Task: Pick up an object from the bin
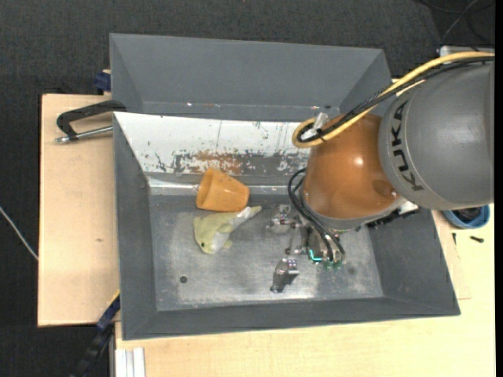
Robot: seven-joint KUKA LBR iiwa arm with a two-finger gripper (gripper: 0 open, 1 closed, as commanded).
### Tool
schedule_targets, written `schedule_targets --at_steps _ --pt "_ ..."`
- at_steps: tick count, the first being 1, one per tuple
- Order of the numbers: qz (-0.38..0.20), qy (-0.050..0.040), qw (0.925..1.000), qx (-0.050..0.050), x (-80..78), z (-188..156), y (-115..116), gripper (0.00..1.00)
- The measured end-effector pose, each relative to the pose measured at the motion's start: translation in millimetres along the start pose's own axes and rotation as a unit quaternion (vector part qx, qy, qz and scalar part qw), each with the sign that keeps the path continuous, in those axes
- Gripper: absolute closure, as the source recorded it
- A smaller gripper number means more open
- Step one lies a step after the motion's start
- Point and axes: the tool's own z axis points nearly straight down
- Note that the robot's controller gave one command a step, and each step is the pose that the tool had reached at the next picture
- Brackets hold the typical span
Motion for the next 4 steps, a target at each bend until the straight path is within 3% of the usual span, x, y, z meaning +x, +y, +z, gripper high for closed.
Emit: schedule_targets --at_steps 1,2,3,4 --pt "0.068 -0.0086 0.9976 -0.001 -74.4 8 12 0.00" --pt "0.126 -0.0124 0.9920 0.000 -96.5 57 36 0.00" --pt "-0.047 -0.0041 0.9989 0.000 -57.3 51 90 0.00" --pt "-0.045 -0.0045 0.9990 0.000 -57.7 51 88 1.00"
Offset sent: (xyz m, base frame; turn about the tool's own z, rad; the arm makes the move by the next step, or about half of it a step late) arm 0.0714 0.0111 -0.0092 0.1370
